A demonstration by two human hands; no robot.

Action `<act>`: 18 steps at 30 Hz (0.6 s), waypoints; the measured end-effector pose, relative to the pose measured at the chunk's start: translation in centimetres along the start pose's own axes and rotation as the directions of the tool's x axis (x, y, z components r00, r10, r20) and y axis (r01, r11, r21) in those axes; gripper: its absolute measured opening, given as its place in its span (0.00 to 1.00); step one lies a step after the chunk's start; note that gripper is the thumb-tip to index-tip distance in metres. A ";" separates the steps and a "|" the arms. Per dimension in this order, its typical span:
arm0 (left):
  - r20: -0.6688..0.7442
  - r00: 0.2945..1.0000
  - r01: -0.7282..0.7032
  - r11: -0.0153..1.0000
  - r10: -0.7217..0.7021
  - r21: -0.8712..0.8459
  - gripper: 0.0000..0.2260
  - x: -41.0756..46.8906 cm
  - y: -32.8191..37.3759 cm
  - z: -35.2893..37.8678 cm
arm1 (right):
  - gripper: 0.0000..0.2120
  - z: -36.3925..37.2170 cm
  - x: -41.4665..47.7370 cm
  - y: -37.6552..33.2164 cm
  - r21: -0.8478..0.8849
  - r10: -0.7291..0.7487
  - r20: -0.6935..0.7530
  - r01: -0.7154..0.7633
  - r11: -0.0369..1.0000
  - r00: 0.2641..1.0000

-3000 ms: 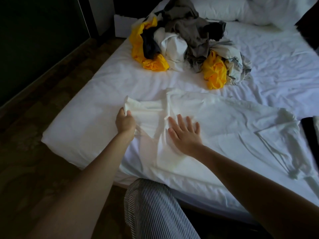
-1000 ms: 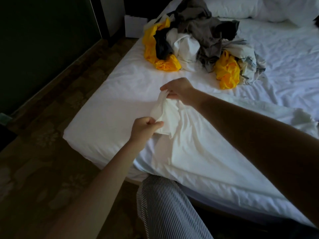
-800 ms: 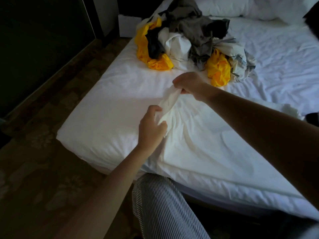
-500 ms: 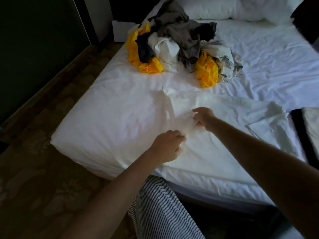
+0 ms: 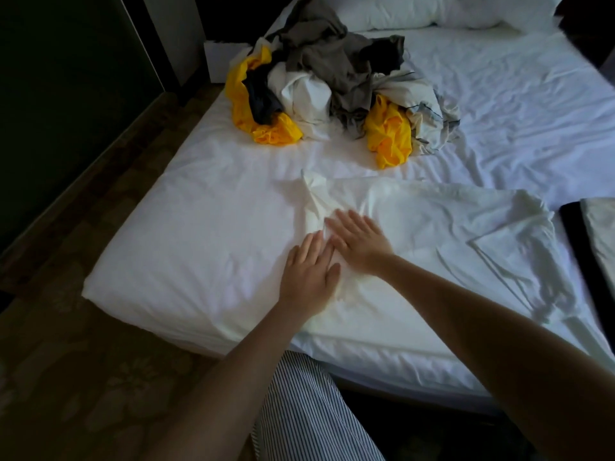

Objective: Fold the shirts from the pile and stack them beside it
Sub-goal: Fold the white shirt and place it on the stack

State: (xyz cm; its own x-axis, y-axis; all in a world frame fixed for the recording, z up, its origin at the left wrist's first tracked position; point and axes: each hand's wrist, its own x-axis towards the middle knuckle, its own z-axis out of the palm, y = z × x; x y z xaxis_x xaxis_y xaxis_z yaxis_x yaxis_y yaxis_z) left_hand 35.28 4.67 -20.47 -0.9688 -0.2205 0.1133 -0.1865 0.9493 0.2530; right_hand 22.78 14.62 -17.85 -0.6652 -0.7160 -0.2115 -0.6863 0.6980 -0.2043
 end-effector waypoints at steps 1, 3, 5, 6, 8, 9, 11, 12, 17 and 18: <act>0.007 0.999 -0.031 0.999 0.031 0.012 0.23 -0.1 -0.2 0.0 | 0.24 -0.1 0.2 0.5 -0.013 0.061 -0.008 -0.061 0.998 0.998; 0.064 0.996 -0.070 0.996 0.066 0.060 0.24 -0.6 -0.2 -0.5 | 0.24 -0.8 0.7 1.4 -0.029 0.204 -0.031 -0.205 0.978 0.978; 0.139 0.989 -0.053 0.997 0.045 0.056 0.25 -0.1 0.0 -1.6 | 0.25 -1.4 0.7 1.6 -0.067 0.294 -0.041 -0.296 0.953 0.955; 0.147 0.988 -0.054 0.998 0.052 0.016 0.24 0.2 0.1 -2.0 | 0.25 -1.7 0.5 1.5 -0.077 0.297 -0.076 -0.302 0.950 0.952; -0.123 0.989 -0.096 0.989 0.081 -0.117 0.20 1.4 0.2 -3.0 | 0.26 -1.9 -0.2 0.9 -0.055 0.198 -0.236 -0.216 0.975 0.951; -0.279 0.960 -0.092 0.980 0.040 -0.175 0.18 2.4 0.0 -3.1 | 0.27 -1.9 -0.9 0.5 -0.021 0.124 -0.311 -0.138 0.990 0.942; -0.375 0.925 -0.039 0.963 -0.067 -0.267 0.19 4.4 -0.3 -3.2 | 0.33 -1.2 -2.7 -0.7 0.045 -0.001 -0.322 0.016 0.999 0.947; -0.323 0.942 -0.007 0.959 -0.089 -0.285 0.19 5.3 -0.2 -3.1 | 0.35 -0.4 -3.7 -1.2 0.046 -0.054 -0.244 0.067 0.997 0.968; 0.194 0.970 0.159 0.986 -0.148 -0.041 0.22 8.7 -1.1 -0.6 | 0.30 3.3 -7.0 -2.1 0.000 -0.035 -0.107 0.035 0.999 0.994; 0.193 0.959 0.217 0.976 -0.206 -0.036 0.22 9.2 -1.4 -0.5 | 0.31 3.4 -7.3 -1.8 -0.006 -0.037 -0.066 0.036 0.999 0.997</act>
State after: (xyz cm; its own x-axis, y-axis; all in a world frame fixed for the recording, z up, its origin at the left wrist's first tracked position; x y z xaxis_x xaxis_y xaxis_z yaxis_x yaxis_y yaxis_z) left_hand 26.69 1.14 -19.29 -0.9224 -0.3640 -0.1291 -0.3862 0.8703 0.3056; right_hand 29.88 18.63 -19.17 -0.6576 -0.7402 -0.1403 -0.7119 0.6715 -0.2059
